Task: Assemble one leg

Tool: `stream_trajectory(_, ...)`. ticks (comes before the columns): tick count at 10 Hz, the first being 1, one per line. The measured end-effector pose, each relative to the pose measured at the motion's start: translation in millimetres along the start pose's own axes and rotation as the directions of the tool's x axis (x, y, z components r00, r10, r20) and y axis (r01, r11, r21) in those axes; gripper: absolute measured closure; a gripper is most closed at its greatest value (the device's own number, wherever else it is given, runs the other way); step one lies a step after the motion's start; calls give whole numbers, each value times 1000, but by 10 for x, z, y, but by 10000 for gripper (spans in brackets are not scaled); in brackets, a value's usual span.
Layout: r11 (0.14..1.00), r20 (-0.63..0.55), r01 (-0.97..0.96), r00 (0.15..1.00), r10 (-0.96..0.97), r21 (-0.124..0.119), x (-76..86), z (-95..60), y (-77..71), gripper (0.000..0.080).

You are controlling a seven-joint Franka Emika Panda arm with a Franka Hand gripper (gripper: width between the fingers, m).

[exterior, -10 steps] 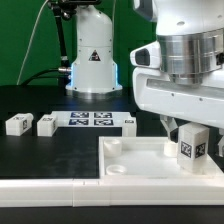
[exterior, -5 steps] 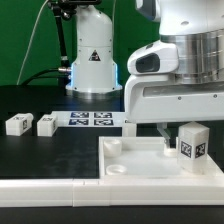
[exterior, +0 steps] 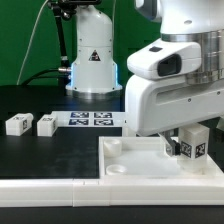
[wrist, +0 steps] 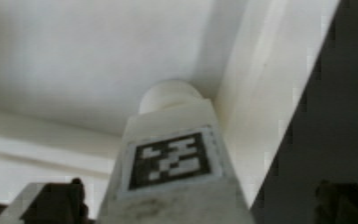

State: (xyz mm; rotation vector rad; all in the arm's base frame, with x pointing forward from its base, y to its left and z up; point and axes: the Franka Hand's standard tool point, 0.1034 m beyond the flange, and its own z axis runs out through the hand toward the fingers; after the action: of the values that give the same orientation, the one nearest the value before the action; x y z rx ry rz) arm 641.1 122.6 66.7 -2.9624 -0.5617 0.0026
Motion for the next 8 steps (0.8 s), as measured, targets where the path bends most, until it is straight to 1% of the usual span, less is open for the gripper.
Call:
stream_trajectory(1, 999, 1, 35, 999, -35, -1, -5, 2, 9, 150)
stream_trajectory(3, 1000, 1, 30, 1000, -30, -1, -6, 2, 10, 414)
stream_trajectory(4, 1000, 1, 30, 1000, -30, -1, -7, 3, 11, 513)
stream_trajectory(7, 1000, 1, -5, 1000, 5, -1, -9, 3, 15, 512)
stream_trajectory(8, 997, -18, -75, 997, 75, 10, 0, 4, 29, 512)
